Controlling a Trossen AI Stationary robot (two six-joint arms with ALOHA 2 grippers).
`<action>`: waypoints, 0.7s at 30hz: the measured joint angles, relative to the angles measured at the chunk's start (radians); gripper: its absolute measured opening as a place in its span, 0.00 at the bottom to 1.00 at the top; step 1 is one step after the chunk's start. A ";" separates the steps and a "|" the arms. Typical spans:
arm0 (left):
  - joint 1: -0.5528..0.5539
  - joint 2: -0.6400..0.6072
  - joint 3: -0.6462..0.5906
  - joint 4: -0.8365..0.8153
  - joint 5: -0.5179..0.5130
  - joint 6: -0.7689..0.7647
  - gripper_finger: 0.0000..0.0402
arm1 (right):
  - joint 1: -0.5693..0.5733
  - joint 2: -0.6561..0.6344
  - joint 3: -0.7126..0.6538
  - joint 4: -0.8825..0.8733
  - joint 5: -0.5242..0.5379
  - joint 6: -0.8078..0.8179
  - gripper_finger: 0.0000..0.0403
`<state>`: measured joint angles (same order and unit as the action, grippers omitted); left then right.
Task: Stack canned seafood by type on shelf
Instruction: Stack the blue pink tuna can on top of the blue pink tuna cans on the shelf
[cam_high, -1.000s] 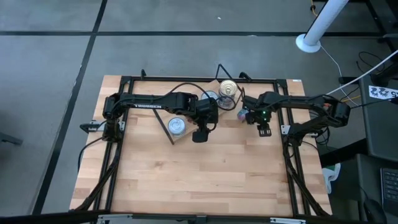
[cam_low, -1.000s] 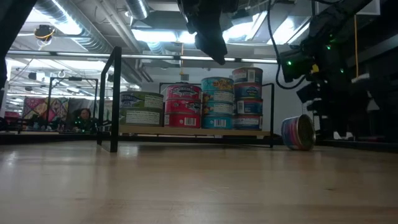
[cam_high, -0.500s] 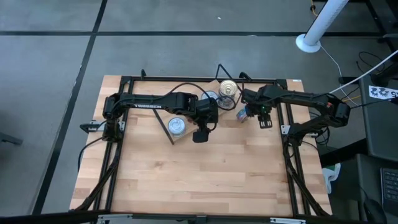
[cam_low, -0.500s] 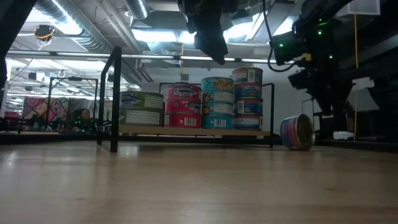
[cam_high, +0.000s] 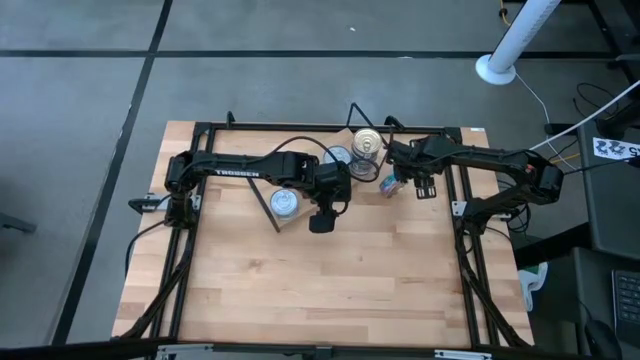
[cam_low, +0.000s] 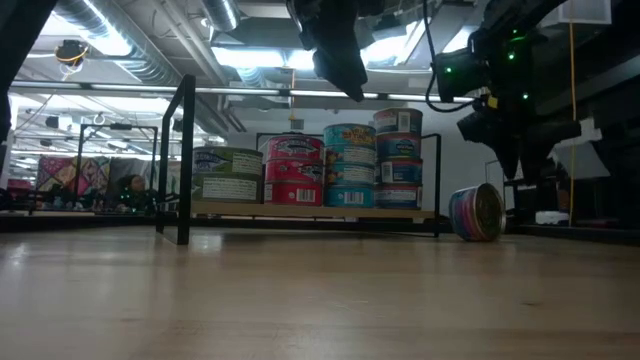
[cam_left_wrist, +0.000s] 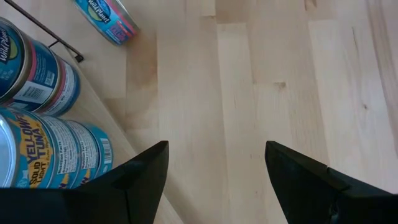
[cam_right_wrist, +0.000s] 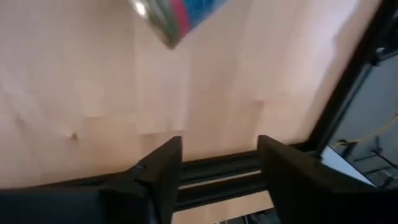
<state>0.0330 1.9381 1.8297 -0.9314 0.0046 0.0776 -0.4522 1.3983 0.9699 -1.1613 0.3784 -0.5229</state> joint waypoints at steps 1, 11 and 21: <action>0.000 0.000 0.000 0.000 0.000 0.000 0.65 | 0.000 0.000 0.000 0.011 0.009 0.000 0.55; 0.000 0.000 0.000 0.000 0.000 0.000 0.65 | 0.000 0.000 0.000 0.135 -0.052 -0.185 0.80; 0.000 0.000 0.000 0.000 0.000 0.000 0.65 | 0.000 0.000 0.000 0.225 -0.238 -0.247 0.82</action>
<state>0.0326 1.9381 1.8297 -0.9315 0.0044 0.0776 -0.4522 1.3984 0.9699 -0.9364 0.1406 -0.7697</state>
